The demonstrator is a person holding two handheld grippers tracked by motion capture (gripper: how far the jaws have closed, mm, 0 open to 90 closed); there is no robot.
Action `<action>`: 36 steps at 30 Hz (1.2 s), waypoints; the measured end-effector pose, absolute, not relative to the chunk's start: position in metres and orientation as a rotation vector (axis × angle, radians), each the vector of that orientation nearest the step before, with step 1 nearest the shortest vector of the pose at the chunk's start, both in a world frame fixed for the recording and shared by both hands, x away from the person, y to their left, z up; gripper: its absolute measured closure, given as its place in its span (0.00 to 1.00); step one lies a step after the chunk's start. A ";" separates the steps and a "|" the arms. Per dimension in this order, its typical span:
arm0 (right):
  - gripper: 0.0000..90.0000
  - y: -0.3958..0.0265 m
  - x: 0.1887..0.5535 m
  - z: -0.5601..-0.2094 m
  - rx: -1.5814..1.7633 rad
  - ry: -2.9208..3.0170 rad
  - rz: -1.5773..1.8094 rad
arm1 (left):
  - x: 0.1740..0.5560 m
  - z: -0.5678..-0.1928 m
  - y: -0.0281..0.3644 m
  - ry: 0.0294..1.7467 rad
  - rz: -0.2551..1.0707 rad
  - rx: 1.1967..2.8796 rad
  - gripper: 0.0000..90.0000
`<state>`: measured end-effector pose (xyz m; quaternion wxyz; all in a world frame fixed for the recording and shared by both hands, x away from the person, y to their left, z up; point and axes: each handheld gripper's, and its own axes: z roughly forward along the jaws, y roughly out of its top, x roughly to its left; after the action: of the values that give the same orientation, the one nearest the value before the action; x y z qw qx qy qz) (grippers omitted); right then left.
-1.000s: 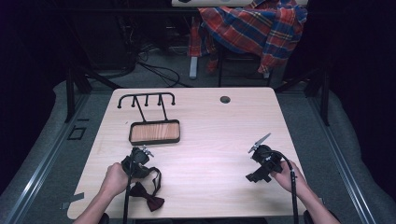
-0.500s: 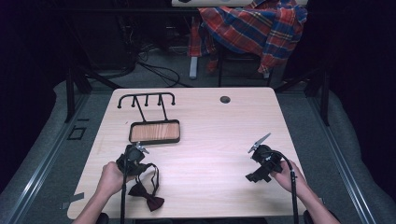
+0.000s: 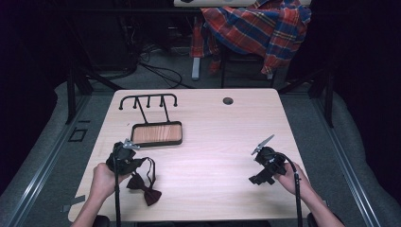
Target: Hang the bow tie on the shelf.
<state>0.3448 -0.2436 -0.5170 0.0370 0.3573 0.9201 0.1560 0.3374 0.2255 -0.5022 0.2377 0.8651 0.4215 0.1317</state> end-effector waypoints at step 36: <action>0.18 -0.246 0.344 -0.517 1.099 2.831 0.462 | 0.351 -0.458 0.255 1.202 0.559 2.214 0.99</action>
<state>0.3437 -0.2457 -0.5173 0.0352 0.3575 0.9211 0.1502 0.3513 0.2547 -0.4578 0.2767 0.8245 0.4475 0.2082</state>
